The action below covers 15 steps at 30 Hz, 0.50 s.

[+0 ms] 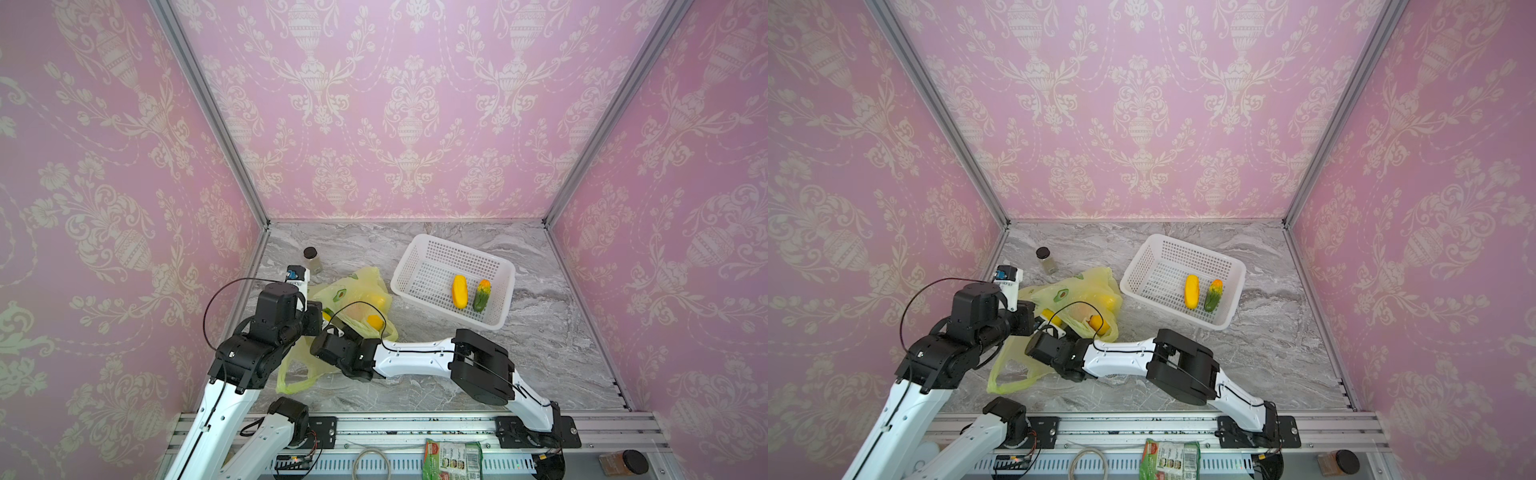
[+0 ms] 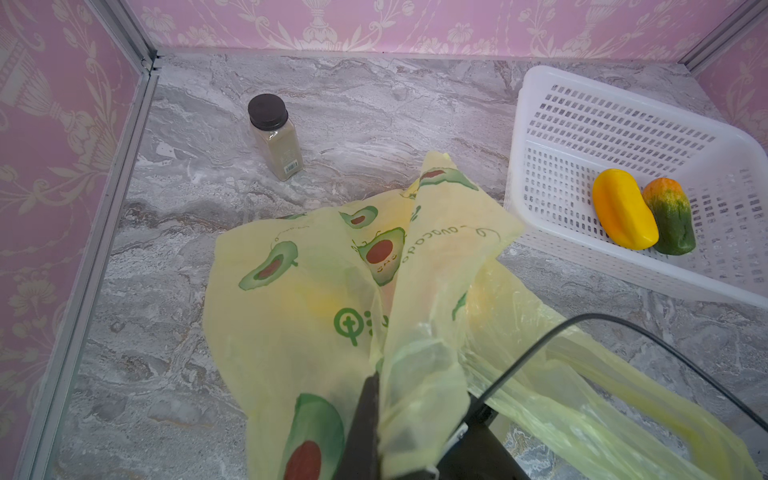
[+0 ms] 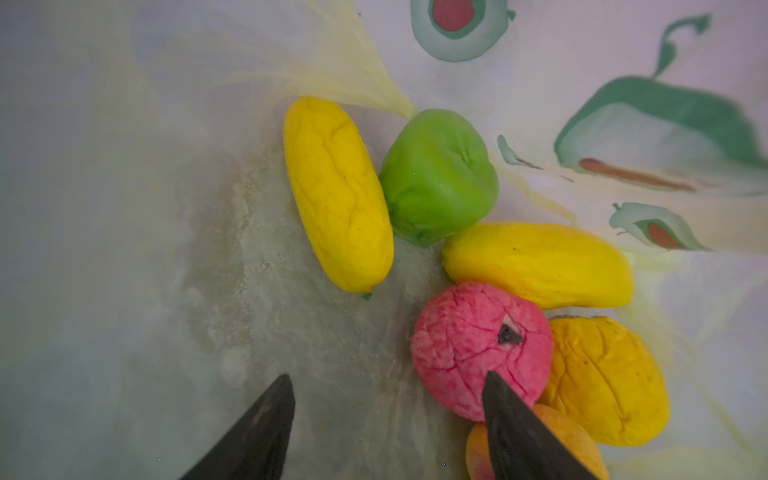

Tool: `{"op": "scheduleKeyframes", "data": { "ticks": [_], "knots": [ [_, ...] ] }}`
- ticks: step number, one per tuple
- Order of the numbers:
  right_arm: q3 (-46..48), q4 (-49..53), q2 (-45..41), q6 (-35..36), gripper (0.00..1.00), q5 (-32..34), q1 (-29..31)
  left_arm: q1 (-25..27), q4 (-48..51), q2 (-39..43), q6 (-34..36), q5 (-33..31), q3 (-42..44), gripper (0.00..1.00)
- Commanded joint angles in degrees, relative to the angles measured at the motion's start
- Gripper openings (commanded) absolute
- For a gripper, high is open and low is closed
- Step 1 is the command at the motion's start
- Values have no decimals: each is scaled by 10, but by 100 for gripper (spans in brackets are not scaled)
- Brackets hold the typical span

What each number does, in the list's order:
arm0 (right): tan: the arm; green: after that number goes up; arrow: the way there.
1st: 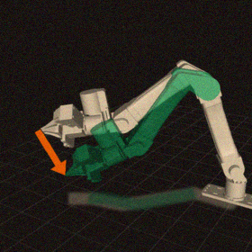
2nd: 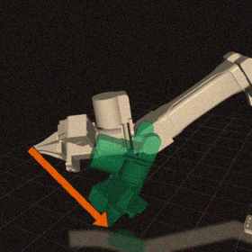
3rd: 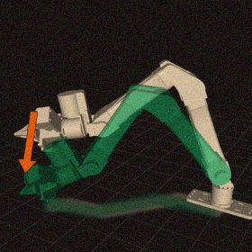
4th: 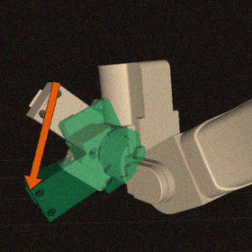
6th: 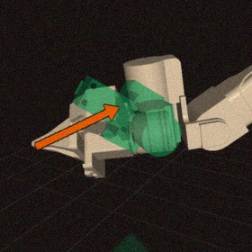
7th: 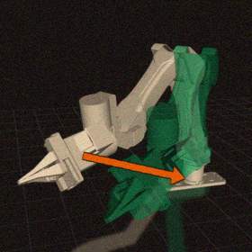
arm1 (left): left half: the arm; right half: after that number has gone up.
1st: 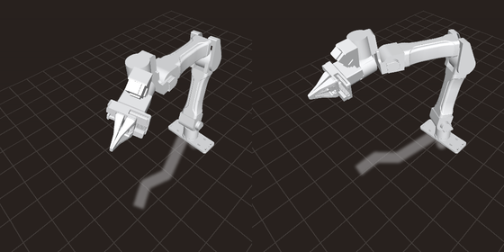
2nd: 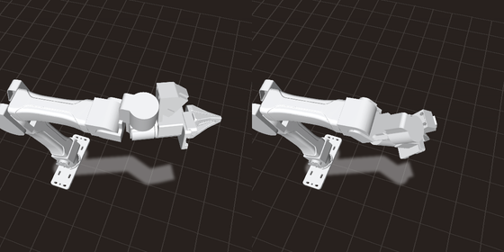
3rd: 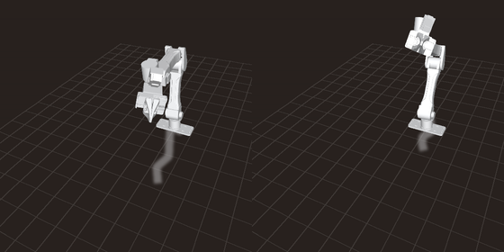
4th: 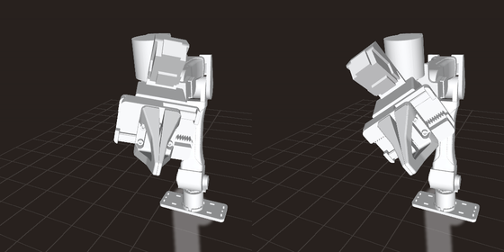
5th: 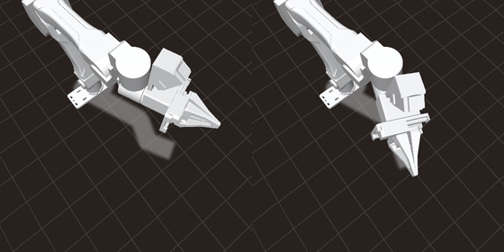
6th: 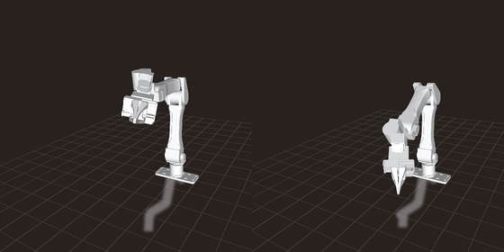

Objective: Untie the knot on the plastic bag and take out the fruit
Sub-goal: 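Lower the right gripper into the bag opening above the pink fruit, then close the right gripper on the pink fruit inside the bag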

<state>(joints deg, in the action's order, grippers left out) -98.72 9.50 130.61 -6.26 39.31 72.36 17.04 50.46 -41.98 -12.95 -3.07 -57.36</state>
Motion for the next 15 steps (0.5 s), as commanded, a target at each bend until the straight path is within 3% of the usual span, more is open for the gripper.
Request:
{"op": "scheduleKeyframes", "data": {
  "ticks": [1, 5, 15],
  "knots": [
    [-27, 54, 14, -48, 80, 37, -19, -2, 1, 5, -3, 12, 4, 0],
    [-27, 57, 23, -66, 91, 30, -35, -2, 0, 9, -3, 11, 5, 0],
    [-78, 69, 74, -71, 93, -62, -76, -2, 0, 9, -3, 12, 5, 0]
  ]
}}
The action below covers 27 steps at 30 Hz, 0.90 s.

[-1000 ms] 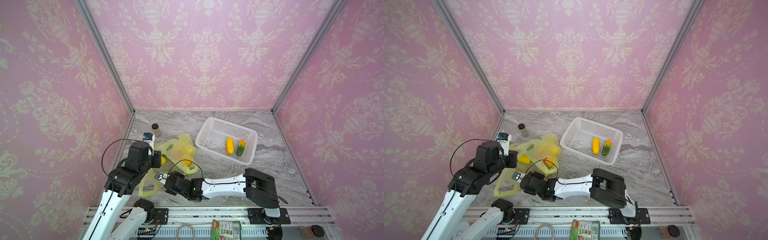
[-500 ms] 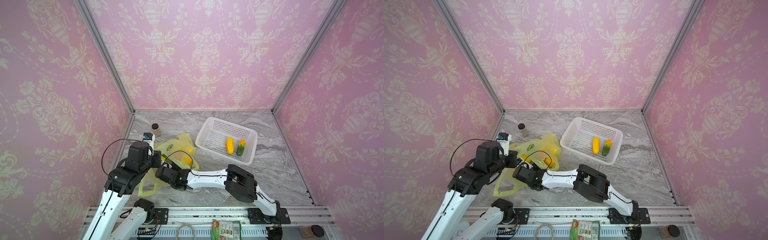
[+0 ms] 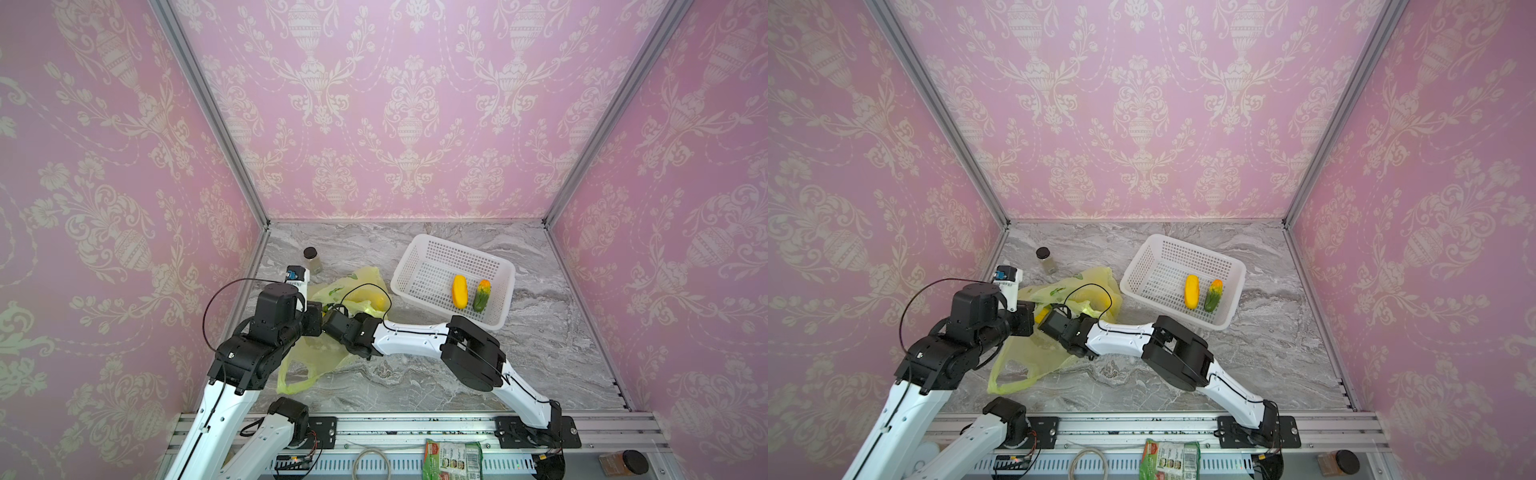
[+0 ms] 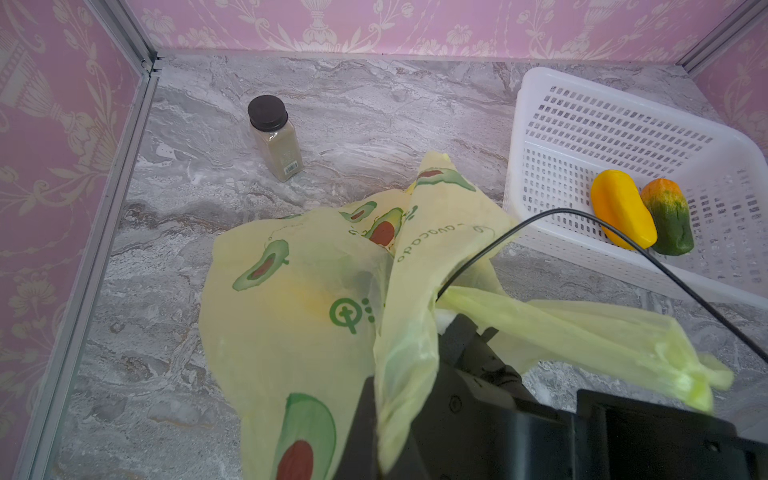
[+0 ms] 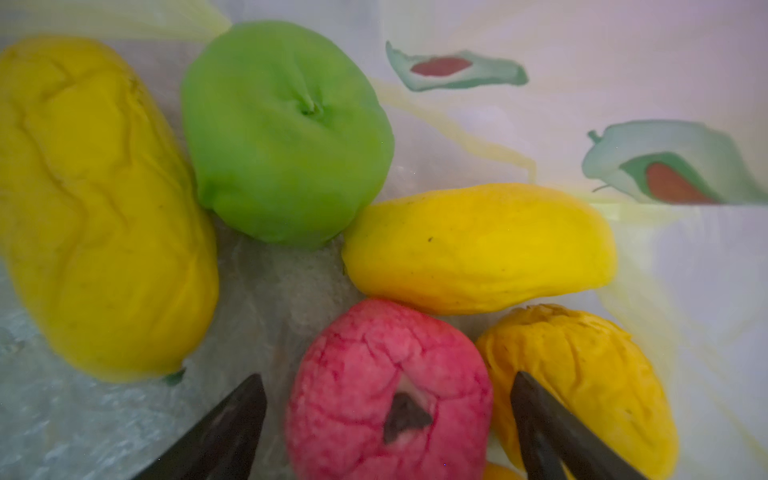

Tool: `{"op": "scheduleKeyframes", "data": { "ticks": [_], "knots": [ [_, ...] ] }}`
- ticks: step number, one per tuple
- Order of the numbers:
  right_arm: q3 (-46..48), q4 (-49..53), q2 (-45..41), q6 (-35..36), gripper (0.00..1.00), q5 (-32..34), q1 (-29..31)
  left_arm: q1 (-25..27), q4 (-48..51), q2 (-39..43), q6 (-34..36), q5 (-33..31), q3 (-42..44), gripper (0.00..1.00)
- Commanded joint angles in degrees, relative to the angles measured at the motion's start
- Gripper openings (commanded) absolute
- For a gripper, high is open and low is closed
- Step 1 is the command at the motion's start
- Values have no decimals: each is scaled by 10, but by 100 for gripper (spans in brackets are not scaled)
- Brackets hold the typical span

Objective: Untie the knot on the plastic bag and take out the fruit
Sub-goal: 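Close the right gripper on the pink fruit inside the bag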

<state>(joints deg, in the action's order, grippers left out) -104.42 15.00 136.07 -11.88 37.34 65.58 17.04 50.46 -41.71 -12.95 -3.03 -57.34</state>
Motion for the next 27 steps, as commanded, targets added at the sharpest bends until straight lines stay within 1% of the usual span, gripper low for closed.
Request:
{"op": "scheduleKeyframes", "data": {
  "ticks": [1, 6, 7, 11, 14, 15, 19, 23, 25, 27],
  "knots": [
    [-27, 15, 24, -17, 93, -52, -13, -2, -1, 6, -3, 11, 4, 0],
    [-46, 20, 41, -22, 89, -79, -27, -2, 0, 2, -3, 14, 5, 0],
    [-45, 19, 41, -18, 86, -81, -27, -2, 0, 1, -3, 14, 5, 0],
    [-40, 21, 37, -10, 69, -75, -27, -2, -1, 6, -4, 13, 4, 0],
    [-24, 20, 17, -8, 55, -88, -27, -2, 0, 4, -3, 13, 4, 0],
    [-13, 14, 5, -7, 52, -93, -26, -2, 0, 2, -4, 14, 5, 0],
    [64, -28, -67, 6, 49, -103, -17, -3, 0, -3, -4, 12, 5, 0],
    [186, -119, -169, 32, 40, -134, 0, -3, 0, -1, -3, 12, 4, 0],
    [238, -159, -221, 48, 36, -164, 9, -3, 0, 1, -3, 10, 4, 0],
    [269, -180, -263, 58, 33, -202, 17, -3, 0, -2, -3, 10, 4, 0]
  ]
}}
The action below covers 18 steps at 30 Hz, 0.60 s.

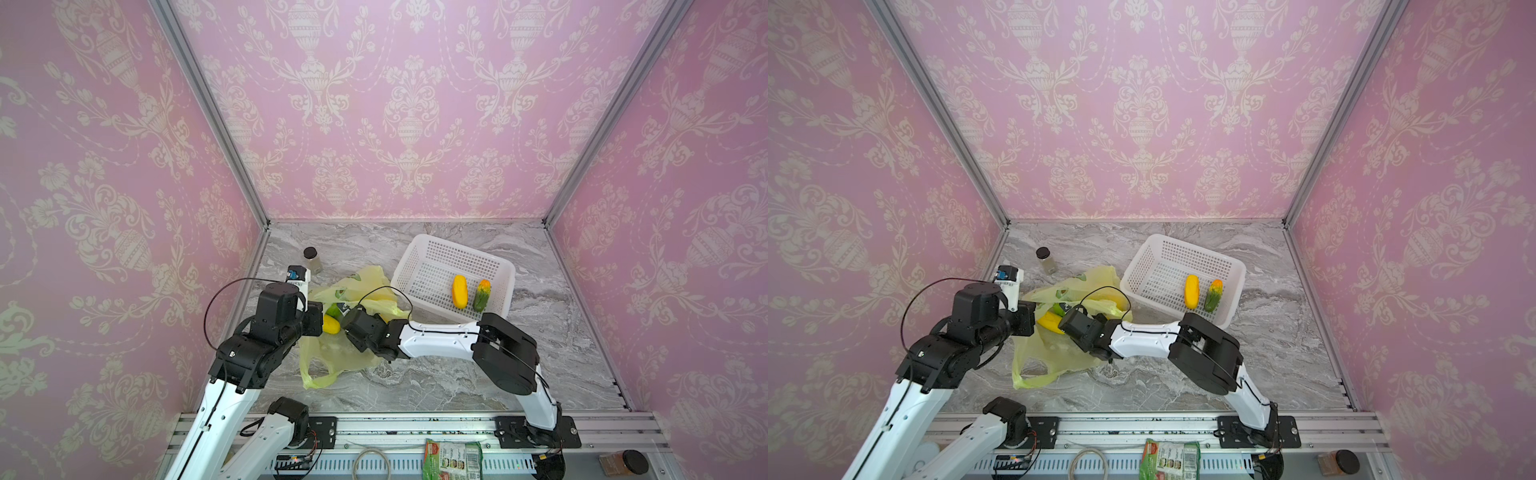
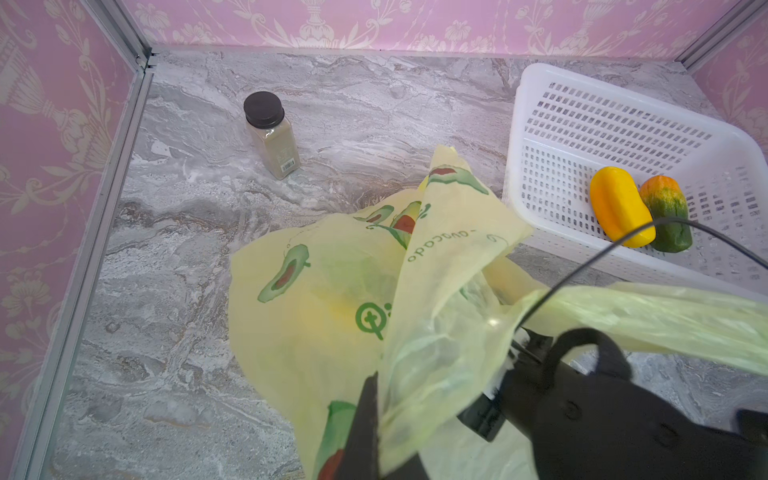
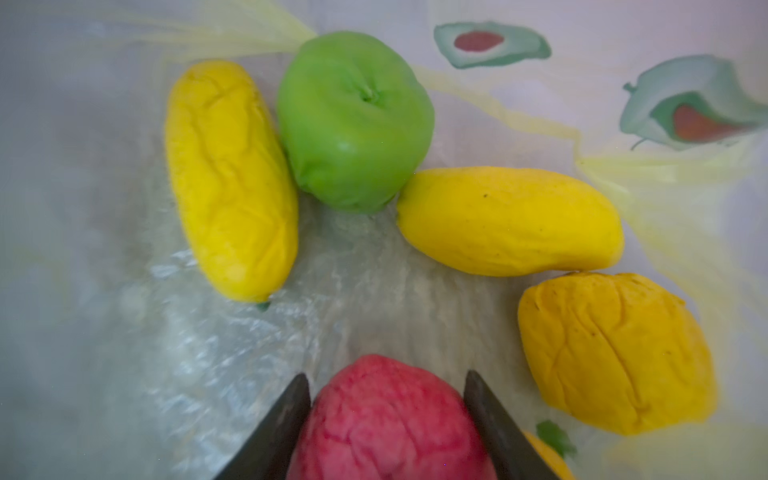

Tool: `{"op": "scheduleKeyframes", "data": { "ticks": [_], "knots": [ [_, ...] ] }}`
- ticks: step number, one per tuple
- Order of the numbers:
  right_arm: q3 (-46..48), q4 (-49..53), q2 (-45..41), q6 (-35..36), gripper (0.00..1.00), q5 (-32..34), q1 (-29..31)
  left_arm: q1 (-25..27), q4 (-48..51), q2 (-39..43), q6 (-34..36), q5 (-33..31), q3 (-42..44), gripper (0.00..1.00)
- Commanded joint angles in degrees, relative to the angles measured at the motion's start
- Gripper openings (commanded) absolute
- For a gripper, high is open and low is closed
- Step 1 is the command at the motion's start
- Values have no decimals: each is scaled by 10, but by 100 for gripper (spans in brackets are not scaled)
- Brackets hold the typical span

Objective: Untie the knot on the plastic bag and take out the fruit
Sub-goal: 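Close the right gripper on the pink fruit inside the bag, then lift the pink fruit out of the bag toward the basket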

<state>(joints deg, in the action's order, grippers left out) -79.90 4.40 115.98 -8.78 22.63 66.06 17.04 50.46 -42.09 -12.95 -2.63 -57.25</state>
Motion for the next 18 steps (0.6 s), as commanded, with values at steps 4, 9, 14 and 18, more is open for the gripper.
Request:
{"op": "scheduleKeyframes", "data": {
  "ticks": [4, 9, 14, 18],
  "knots": [
    [75, -105, -131, 40, 30, -101, 27, -3, 3, -10, -3, 9, 2, 0],
    [94, -101, -169, 44, 24, -119, 40, -5, 2, -3, -3, 9, 2, 0],
    [119, -95, -224, 49, 17, -107, 61, -5, 2, -4, -3, 10, 3, 0],
    [177, -103, -296, 30, 15, -39, 73, -5, 0, -4, -3, 10, 4, 0]
  ]
}}
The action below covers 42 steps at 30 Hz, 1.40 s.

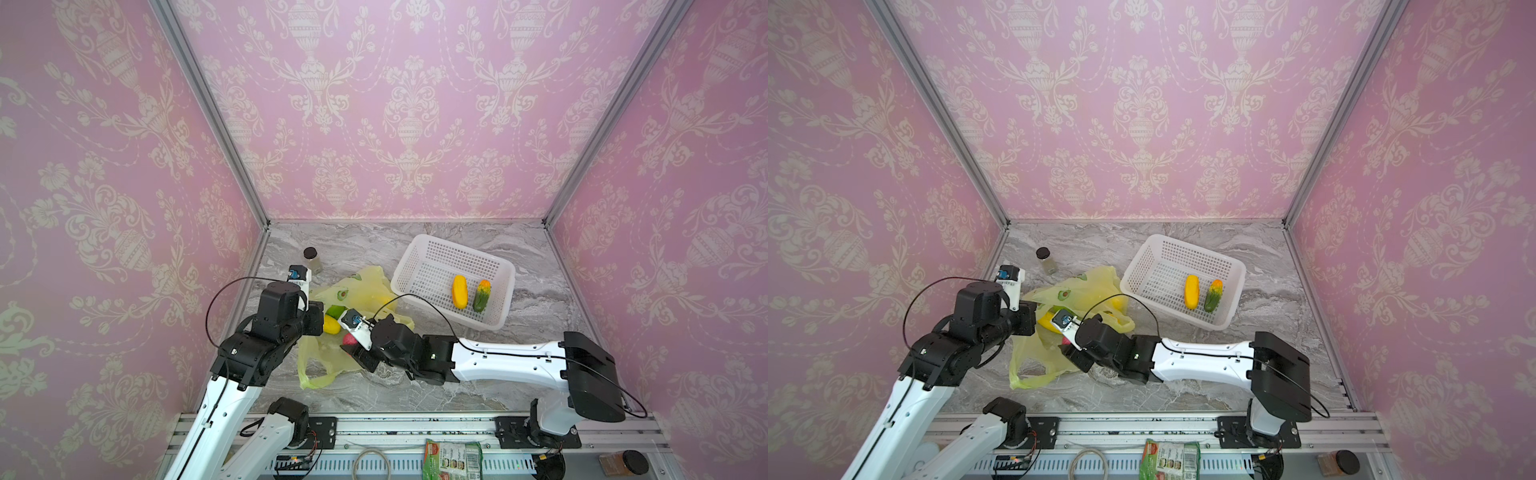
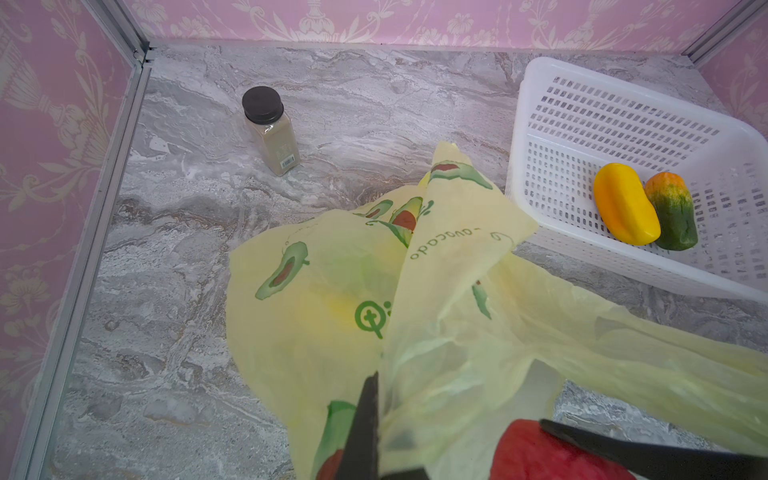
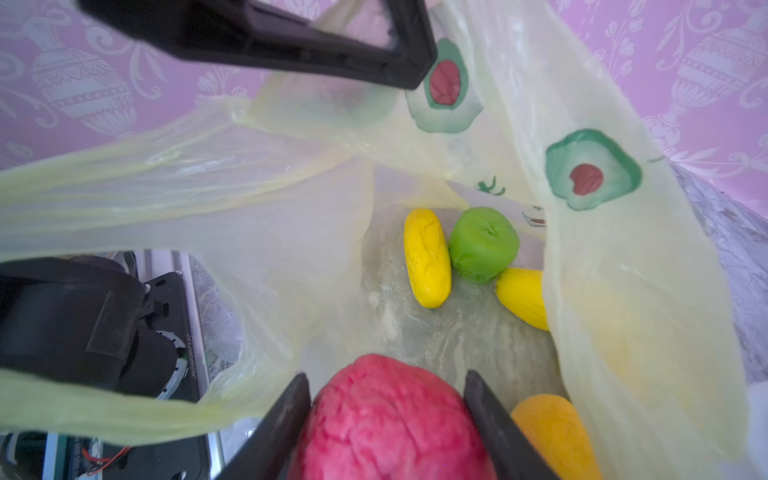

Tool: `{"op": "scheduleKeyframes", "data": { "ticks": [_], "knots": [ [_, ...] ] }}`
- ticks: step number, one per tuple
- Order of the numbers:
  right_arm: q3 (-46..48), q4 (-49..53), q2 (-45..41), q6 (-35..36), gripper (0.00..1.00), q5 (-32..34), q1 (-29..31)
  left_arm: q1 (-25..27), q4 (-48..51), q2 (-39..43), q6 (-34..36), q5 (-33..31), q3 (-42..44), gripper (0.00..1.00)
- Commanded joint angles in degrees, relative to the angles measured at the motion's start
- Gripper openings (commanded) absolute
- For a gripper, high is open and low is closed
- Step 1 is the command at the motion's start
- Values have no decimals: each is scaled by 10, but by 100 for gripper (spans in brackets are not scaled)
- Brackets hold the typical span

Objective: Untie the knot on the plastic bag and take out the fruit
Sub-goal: 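Lift the pink fruit out of the bag toward the basket, then lower the pink fruit into the basket and open the right gripper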

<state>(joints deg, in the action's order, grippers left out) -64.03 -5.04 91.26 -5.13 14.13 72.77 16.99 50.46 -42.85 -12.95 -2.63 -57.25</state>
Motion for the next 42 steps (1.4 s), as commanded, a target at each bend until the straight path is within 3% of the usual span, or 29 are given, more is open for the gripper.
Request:
{"op": "scheduleKeyframes", "data": {
  "ticks": [1, 9, 12, 16, 19, 24, 30, 38, 42],
  "knots": [
    [29, -2, -73, -16, 14, 65, 6, -5, 0, 4, -3, 9, 4, 0],
    [122, 34, -285, -77, 19, 174, -10, -10, 1, -4, -5, -6, 3, 0],
    [136, 74, -346, -111, 15, 149, -56, -12, 1, -1, -4, -4, 4, 0],
    [149, 124, -389, -144, 12, 211, -108, -11, 0, 4, -3, 1, 3, 0],
    [157, 144, -390, -171, 13, 207, -164, -13, 1, 1, -4, -5, 4, 0],
    [128, 169, -305, -226, 12, 120, -291, -13, 1, 1, -4, 7, 3, 0],
    [90, 90, -133, -230, 14, 103, -389, -4, 4, 8, -10, -18, 3, 0],
    [-108, 108, 101, -201, 8, 87, -410, 72, 17, -25, -21, -67, -1, 0],
    [-115, 78, 140, -197, 16, 62, -411, 74, 13, -11, -21, -75, 2, 0]
  ]
}}
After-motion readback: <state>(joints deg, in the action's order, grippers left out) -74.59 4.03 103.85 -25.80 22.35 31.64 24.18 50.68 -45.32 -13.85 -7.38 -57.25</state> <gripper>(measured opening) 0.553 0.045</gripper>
